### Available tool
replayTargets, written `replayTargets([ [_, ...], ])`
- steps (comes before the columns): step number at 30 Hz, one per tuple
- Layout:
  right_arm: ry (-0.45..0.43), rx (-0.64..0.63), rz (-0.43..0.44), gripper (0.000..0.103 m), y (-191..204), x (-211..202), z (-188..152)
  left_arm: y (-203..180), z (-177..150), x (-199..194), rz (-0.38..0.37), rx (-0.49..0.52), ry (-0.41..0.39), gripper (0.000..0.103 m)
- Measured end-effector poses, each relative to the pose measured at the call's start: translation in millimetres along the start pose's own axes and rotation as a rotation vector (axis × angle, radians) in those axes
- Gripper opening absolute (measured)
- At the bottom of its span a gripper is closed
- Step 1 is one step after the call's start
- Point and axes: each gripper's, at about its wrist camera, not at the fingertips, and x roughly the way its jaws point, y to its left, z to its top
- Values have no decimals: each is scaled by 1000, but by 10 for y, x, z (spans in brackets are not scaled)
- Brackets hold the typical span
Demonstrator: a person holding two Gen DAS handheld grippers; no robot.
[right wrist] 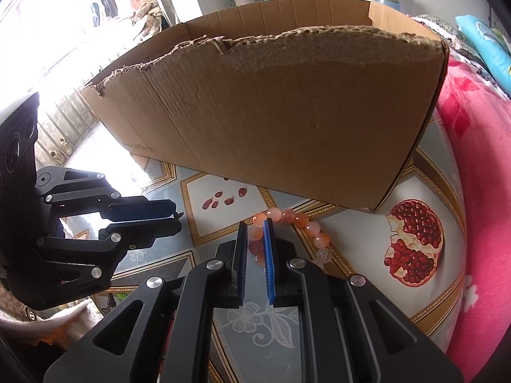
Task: Organize jewelry
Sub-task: 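Hold the gold charm in the left tool and the bracelet in the right tool, then lift both held items with both tools up toward the box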
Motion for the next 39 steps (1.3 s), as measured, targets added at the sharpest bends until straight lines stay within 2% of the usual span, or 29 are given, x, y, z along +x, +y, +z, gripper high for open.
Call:
replayTargets([
  [14, -9, -18, -41, 10, 66, 1, -13, 10, 2, 27, 5, -4, 1, 11],
  [24, -32, 47, 4, 10, -36, -78, -27, -3, 27, -58, 13, -7, -14, 11],
  [30, -80, 119, 55, 9, -136, -286, 7, -10, 107, -320, 9, -15, -58, 11],
  [39, -194, 204, 167, 9, -208, -849, 89, 77, 418, -1019, -73, -46, -168, 11],
])
